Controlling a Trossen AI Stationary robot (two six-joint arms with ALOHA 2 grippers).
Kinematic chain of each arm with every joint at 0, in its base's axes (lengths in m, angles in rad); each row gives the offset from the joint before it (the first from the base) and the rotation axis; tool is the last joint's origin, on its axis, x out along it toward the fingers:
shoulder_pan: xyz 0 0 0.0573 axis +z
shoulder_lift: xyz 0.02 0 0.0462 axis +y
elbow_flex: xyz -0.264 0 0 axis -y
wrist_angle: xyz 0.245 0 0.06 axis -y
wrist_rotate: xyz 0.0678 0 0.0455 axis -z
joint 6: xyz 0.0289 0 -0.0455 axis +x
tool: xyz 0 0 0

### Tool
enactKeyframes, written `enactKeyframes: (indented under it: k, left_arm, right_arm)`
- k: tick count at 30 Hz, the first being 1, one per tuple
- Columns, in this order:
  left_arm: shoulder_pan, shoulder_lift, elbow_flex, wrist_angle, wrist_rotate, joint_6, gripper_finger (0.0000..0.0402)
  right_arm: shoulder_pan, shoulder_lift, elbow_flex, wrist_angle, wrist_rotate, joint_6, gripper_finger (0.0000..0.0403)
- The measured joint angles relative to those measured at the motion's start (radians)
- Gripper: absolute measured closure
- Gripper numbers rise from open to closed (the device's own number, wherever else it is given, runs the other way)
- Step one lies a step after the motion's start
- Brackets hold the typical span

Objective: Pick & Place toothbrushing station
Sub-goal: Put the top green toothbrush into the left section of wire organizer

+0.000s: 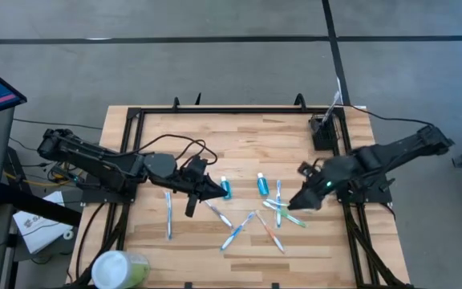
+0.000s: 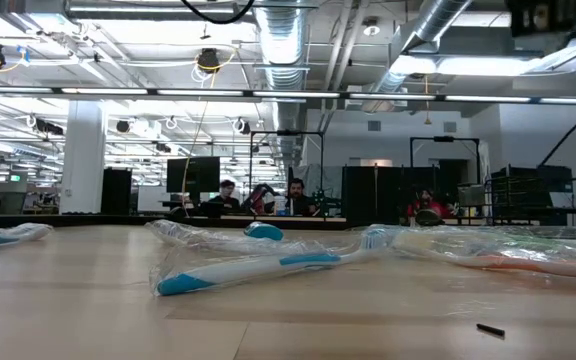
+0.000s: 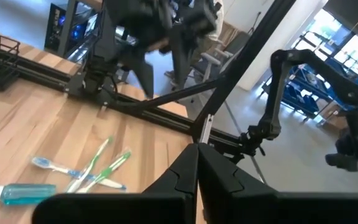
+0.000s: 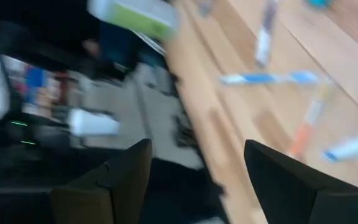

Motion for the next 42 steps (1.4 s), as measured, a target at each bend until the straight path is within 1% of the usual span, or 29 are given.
enactKeyframes:
  k: [8, 10, 14, 17, 23, 27, 30, 34, 38, 42]
  left_arm:
    - [-0.007, 0.000, 0.000, -0.007, 0.001, 0.000, 0.0400]
    - [-0.014, 0.000, 0.000, -0.012, 0.001, 0.000, 0.0400]
    - [-0.031, 0.000, 0.000, -0.019, 0.001, 0.000, 0.0400]
    - [-0.045, 0.000, 0.000, -0.020, 0.000, 0.000, 0.0400]
    - [-0.065, 0.000, 0.000, -0.022, -0.021, -0.003, 0.0400]
    - [-0.074, 0.000, 0.000, -0.022, -0.022, -0.008, 0.0400]
    - [-0.077, 0.000, 0.000, -0.022, -0.022, -0.010, 0.0400]
    - [-0.077, 0.000, 0.000, -0.022, -0.021, -0.031, 0.0400]
    - [-0.087, 0.000, 0.000, -0.021, -0.022, -0.038, 0.0400]
    - [-0.101, 0.000, 0.000, -0.022, -0.021, -0.038, 0.0400]
  right_arm:
    - [0.048, 0.173, 0.000, -0.138, -0.007, -0.048, 0.0155]
    - [0.051, 0.211, 0.000, -0.201, -0.011, -0.067, 0.0157]
    - [0.056, 0.277, 0.000, -0.335, -0.018, -0.109, 0.0173]
    - [0.054, 0.325, 0.000, -0.390, 0.037, -0.148, 0.0191]
    - [0.020, 0.429, 0.000, -0.388, 0.096, -0.282, 0.0226]
    - [-0.002, 0.517, -0.001, -0.370, 0.128, -0.397, 0.0234]
    - [-0.033, 0.570, -0.001, -0.359, 0.120, -0.466, 0.0225]
    - [-0.066, 0.610, -0.001, -0.319, 0.104, -0.530, 0.0204]
    - [-0.073, 0.626, -0.001, -0.268, 0.098, -0.551, 0.0188]
    - [-0.073, 0.655, -0.001, -0.260, 0.102, -0.569, 0.0184]
